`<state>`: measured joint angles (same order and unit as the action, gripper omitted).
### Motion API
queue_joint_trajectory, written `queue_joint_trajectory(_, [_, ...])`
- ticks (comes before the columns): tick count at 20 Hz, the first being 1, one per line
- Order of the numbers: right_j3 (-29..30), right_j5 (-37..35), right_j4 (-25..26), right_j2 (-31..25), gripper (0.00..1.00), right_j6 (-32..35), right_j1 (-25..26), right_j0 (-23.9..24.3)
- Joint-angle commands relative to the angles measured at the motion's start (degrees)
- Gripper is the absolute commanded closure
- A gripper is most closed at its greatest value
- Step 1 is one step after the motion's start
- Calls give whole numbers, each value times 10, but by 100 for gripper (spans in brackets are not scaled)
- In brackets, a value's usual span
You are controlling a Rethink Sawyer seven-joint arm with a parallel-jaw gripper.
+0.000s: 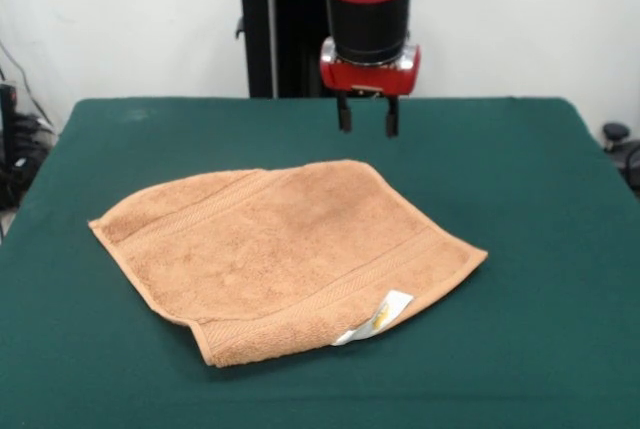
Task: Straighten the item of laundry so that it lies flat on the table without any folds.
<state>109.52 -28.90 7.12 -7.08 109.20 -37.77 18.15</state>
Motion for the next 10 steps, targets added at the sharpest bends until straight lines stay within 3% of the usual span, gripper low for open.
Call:
queue_joint_trajectory(1, [59, 56, -39, -7, 0, 131, 25, -21])
queue_joint_trajectory(10, [22, 104, -34, 9, 0, 131, 78, -35])
